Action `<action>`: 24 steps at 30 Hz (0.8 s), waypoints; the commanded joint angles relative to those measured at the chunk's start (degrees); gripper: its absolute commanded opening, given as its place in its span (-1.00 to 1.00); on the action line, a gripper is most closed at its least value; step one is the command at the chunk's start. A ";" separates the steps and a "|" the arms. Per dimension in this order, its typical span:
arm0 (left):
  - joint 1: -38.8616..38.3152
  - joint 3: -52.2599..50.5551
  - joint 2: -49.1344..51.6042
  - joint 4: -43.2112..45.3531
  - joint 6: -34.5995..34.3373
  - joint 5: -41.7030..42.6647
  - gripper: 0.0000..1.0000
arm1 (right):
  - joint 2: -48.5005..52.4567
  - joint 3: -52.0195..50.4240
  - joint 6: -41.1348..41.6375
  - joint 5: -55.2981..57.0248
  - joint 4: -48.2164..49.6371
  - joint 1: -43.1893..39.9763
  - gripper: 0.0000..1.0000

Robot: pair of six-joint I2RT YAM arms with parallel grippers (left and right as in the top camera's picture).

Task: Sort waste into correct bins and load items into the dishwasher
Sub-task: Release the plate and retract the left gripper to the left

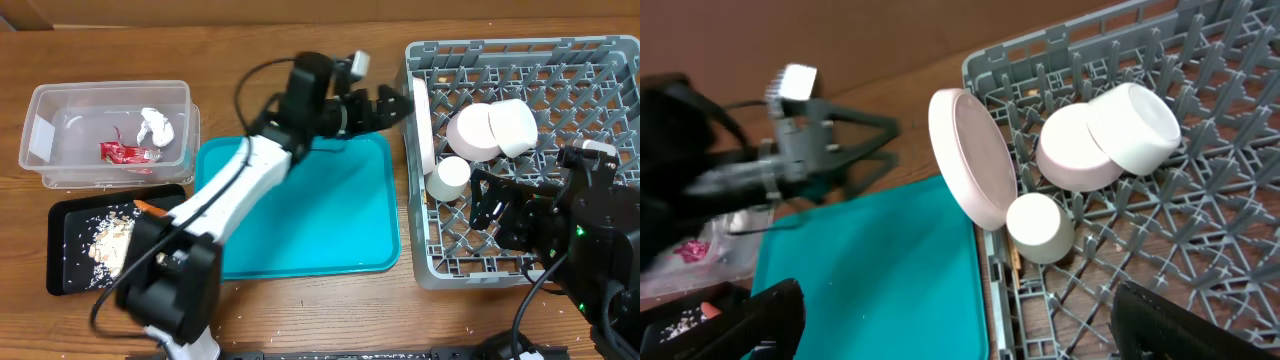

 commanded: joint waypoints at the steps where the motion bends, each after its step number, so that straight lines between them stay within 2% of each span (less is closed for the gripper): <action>1: 2.86 7.96 -9.44 -13.77 18.32 -10.05 1.00 | -0.15 0.00 0.09 0.57 0.26 -0.15 1.00; 4: 4.98 15.30 -15.19 -33.99 24.70 -18.34 1.00 | -0.15 0.00 0.09 0.57 0.26 -0.15 1.00; 7: 6.49 22.08 -20.92 -51.74 26.01 -31.67 1.00 | -0.15 0.00 0.09 0.57 0.26 -0.15 1.00; 9: 6.80 25.40 -25.05 -60.94 26.03 -41.70 1.00 | -0.15 0.00 0.09 0.57 0.26 -0.15 1.00; 11: 6.78 27.32 -29.00 -67.23 26.05 -48.35 1.00 | -0.15 0.00 0.09 0.57 0.26 -0.15 1.00; 16: 6.78 27.74 -38.12 -75.03 26.03 -55.39 1.00 | -0.15 0.00 0.09 0.57 0.26 -0.15 1.00; 24: 6.78 27.74 -46.47 -76.78 25.40 -54.58 1.00 | -0.17 0.00 0.09 0.57 0.26 -0.15 1.00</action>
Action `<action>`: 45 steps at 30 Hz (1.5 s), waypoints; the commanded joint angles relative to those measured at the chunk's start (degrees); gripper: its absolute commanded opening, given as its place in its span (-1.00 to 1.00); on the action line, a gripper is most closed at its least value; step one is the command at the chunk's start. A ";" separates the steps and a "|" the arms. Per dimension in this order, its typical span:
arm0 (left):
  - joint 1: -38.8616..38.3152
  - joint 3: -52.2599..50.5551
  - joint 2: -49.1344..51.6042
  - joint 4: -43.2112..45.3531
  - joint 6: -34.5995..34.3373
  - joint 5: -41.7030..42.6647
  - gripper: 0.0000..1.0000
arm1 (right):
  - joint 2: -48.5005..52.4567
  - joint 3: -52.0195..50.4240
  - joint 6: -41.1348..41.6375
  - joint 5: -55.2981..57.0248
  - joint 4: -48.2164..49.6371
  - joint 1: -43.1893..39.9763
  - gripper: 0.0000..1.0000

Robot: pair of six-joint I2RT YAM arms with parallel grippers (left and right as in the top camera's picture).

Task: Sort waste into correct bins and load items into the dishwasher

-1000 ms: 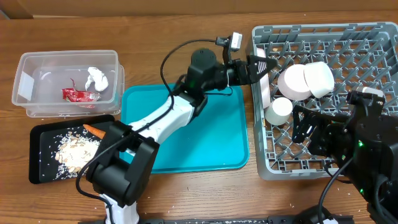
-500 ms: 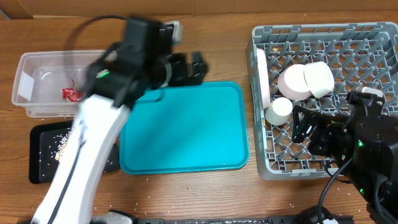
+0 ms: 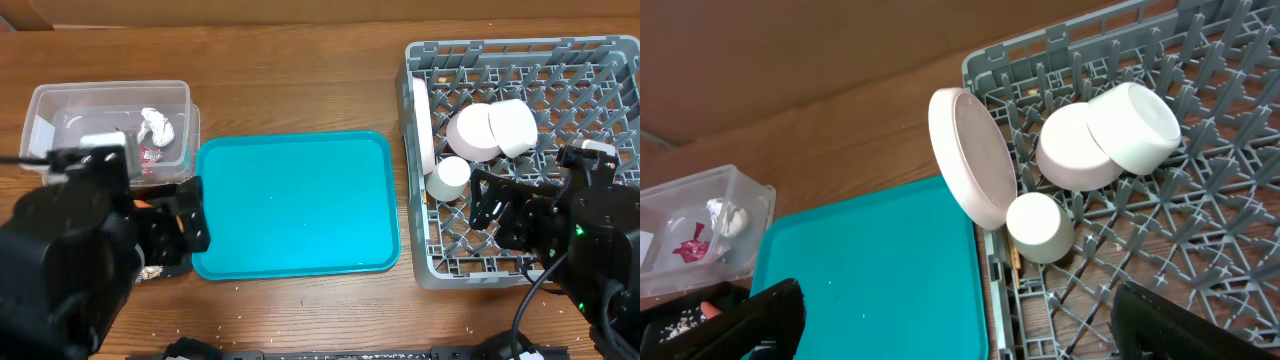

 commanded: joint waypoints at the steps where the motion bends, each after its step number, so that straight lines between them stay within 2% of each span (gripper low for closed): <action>1: 0.28 0.24 -1.38 0.09 0.87 -2.19 1.00 | -0.35 0.07 0.04 0.59 0.31 -0.17 1.00; 9: 0.28 0.22 -1.49 0.09 0.87 -2.19 1.00 | -5.92 0.00 0.04 0.59 -1.49 -0.20 1.00; 11: 0.28 0.17 -1.49 0.09 0.87 -2.19 1.00 | -8.17 -0.37 -1.33 3.43 -2.40 -0.33 1.00; 14: 0.28 0.17 -1.49 0.09 0.87 -2.19 1.00 | -12.72 -4.00 -1.53 9.94 3.45 -1.46 1.00; 18: 0.28 0.17 -1.49 0.09 0.87 -2.19 1.00 | -19.61 -14.62 -1.73 14.80 15.19 -2.73 1.00; 24: 0.28 0.17 -1.49 0.09 0.87 -2.19 1.00 | -30.73 -37.55 -1.64 12.26 31.12 -2.84 1.00; 31: 0.28 0.17 -1.49 0.09 0.87 -2.19 1.00 | -44.63 -58.14 -1.42 7.96 35.63 -4.44 1.00; 34: 0.28 0.17 -1.49 0.09 0.87 -2.19 1.00 | -50.38 -63.82 -1.42 7.98 37.35 -5.79 1.00; 45: 0.28 0.17 -1.49 0.09 0.87 -2.19 1.00 | -50.23 -77.13 -1.49 6.54 52.96 -6.60 1.00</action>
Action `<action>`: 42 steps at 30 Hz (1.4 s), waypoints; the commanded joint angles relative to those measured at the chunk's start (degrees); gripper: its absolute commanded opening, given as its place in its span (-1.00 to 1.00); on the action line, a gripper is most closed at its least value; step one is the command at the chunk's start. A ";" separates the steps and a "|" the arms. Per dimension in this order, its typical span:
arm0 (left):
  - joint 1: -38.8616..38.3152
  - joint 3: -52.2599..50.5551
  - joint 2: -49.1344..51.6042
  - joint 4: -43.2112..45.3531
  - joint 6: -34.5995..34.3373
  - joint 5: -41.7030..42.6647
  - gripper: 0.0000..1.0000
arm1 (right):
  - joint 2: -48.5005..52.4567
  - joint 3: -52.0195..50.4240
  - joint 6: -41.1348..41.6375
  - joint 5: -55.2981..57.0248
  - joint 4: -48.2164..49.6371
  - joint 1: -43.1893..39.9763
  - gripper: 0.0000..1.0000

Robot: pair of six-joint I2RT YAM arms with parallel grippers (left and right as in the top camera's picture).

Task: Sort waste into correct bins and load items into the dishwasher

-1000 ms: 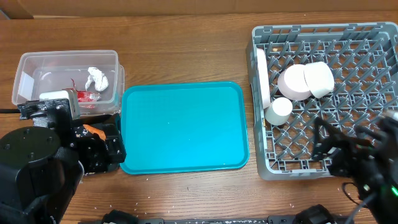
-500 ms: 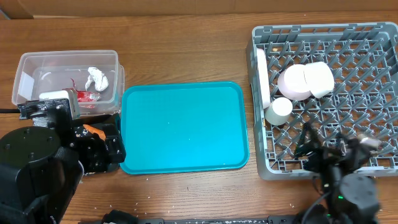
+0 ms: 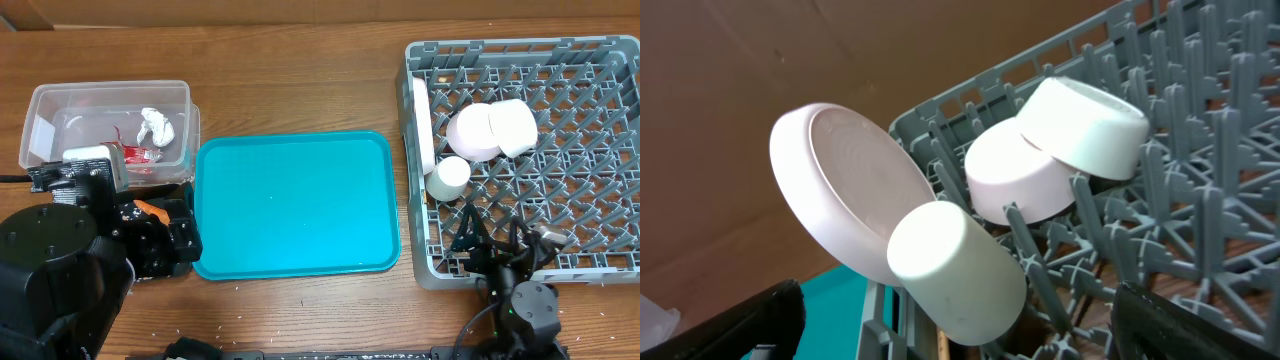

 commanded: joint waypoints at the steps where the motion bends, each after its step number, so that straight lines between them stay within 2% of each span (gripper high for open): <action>1: 0.31 0.17 0.04 0.24 0.87 -0.94 1.00 | -0.68 -1.97 -0.09 -0.50 2.78 -0.22 1.00; 38: 0.33 0.15 -0.26 -0.83 1.64 -1.84 1.00 | -0.68 -2.23 -0.11 -0.48 3.39 -0.22 1.00; 40: 0.39 0.11 -0.87 -0.20 2.16 -4.48 1.00 | -0.68 -2.23 -0.09 -0.48 3.39 -0.22 1.00; 42: 1.27 -0.85 -2.03 2.19 2.82 -3.48 1.00 | -0.66 -2.23 -0.09 -0.48 3.39 -0.22 1.00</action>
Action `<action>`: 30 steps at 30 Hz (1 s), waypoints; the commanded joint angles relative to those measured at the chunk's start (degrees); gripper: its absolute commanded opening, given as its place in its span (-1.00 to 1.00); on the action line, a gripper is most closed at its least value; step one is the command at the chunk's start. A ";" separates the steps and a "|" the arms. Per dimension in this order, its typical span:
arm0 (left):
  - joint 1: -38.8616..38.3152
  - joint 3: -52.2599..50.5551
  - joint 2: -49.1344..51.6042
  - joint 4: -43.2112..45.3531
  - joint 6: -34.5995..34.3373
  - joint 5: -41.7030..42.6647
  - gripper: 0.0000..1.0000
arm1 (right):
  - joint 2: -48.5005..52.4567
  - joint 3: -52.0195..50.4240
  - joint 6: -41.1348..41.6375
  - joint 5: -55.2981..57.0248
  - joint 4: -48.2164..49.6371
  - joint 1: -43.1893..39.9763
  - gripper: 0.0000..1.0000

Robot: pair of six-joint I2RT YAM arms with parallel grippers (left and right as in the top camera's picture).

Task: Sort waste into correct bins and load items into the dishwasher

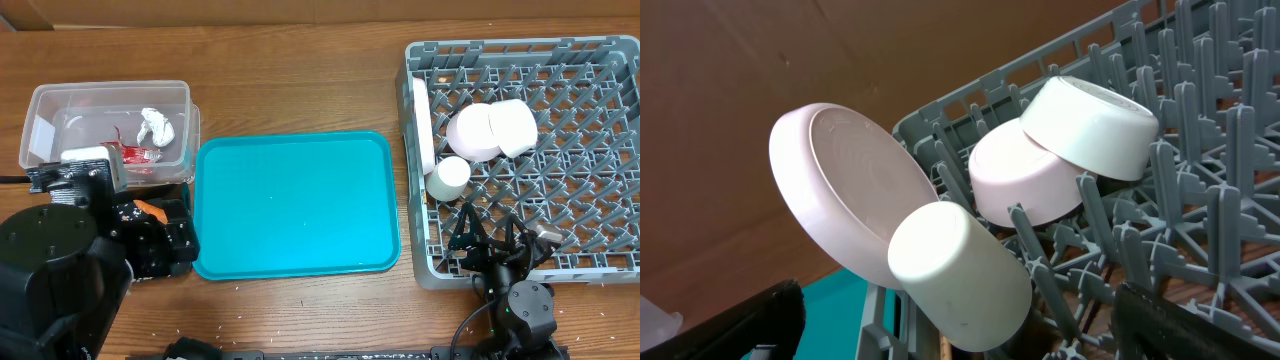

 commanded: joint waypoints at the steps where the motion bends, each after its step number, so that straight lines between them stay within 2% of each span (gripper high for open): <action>1: 1.77 -1.53 -2.32 3.15 2.54 -0.83 1.00 | -0.68 -0.42 -0.15 -0.28 0.44 -0.22 1.00; 6: 6.32 -10.32 -7.91 15.80 14.19 10.60 1.00 | -0.66 -0.42 -0.15 -0.28 0.44 -0.22 1.00; 9: 8.41 -18.43 -13.11 23.06 18.34 15.56 1.00 | -0.68 -0.42 -0.15 -0.28 0.44 -0.22 1.00; 22: 14.23 -61.37 -38.97 47.01 18.47 17.55 1.00 | -0.68 -0.42 -0.13 -0.28 0.44 -0.22 1.00; 30: 16.02 -81.96 -52.06 58.66 18.43 18.62 1.00 | -0.68 -0.42 -0.15 -0.28 0.44 -0.22 1.00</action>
